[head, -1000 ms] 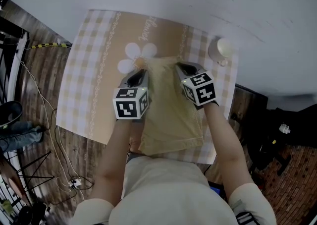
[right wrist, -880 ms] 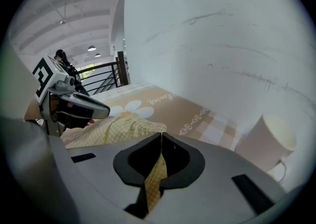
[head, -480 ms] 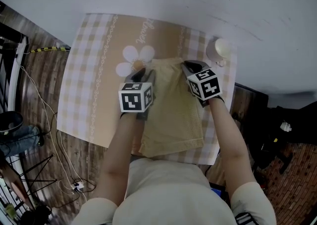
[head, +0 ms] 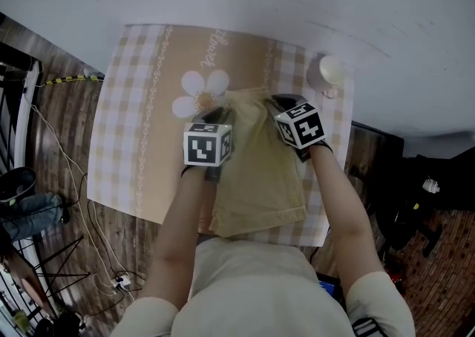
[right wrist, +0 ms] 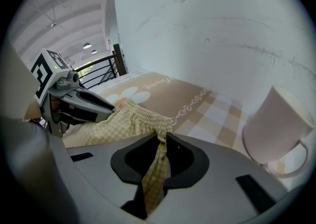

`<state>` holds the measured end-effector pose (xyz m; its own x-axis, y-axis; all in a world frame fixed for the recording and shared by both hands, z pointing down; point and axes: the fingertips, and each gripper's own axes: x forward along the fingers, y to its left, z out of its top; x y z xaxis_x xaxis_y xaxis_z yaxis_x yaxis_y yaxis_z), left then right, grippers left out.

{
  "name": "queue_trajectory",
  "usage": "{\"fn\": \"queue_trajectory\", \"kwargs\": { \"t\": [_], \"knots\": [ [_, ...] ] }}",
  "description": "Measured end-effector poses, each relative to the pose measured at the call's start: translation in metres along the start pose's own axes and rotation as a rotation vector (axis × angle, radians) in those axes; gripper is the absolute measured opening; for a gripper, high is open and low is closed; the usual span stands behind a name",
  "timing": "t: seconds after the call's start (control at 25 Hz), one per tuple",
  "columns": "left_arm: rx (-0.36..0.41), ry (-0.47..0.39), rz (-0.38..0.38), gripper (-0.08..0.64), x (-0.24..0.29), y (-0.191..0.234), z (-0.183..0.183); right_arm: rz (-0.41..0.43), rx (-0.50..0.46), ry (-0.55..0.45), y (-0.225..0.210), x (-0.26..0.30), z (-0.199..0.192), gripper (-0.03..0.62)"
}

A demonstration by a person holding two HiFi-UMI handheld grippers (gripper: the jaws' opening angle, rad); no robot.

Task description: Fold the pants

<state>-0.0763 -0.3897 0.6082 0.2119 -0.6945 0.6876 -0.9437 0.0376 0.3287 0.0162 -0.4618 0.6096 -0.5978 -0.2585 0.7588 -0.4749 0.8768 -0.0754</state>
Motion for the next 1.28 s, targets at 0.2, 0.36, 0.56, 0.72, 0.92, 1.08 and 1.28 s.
{"fn": "queue_trajectory", "kwargs": {
  "t": [0.2, 0.36, 0.56, 0.72, 0.92, 1.08, 1.28],
  "knots": [
    [-0.033, -0.044, -0.008, 0.064, -0.011, -0.001, 0.005, -0.015, -0.025, -0.041, 0.003, -0.011, 0.007, 0.034],
    [-0.015, -0.099, -0.024, 0.054, -0.028, -0.011, 0.013, -0.009, -0.022, -0.103, 0.008, -0.032, 0.016, 0.031],
    [-0.022, -0.171, -0.072, 0.048, -0.056, -0.029, 0.019, -0.001, 0.002, -0.188, 0.017, -0.064, 0.024, 0.029],
    [-0.024, -0.212, -0.099, 0.046, -0.079, -0.047, 0.015, -0.006, -0.012, -0.245, 0.027, -0.092, 0.025, 0.029],
    [0.001, -0.254, -0.125, 0.046, -0.108, -0.070, 0.004, -0.016, -0.038, -0.296, 0.043, -0.126, 0.018, 0.029],
    [0.029, -0.254, -0.130, 0.046, -0.126, -0.086, -0.018, -0.012, -0.043, -0.311, 0.059, -0.147, 0.001, 0.029],
    [0.039, -0.243, -0.131, 0.046, -0.142, -0.103, -0.045, -0.009, -0.040, -0.321, 0.077, -0.167, -0.024, 0.029]
  ]
}}
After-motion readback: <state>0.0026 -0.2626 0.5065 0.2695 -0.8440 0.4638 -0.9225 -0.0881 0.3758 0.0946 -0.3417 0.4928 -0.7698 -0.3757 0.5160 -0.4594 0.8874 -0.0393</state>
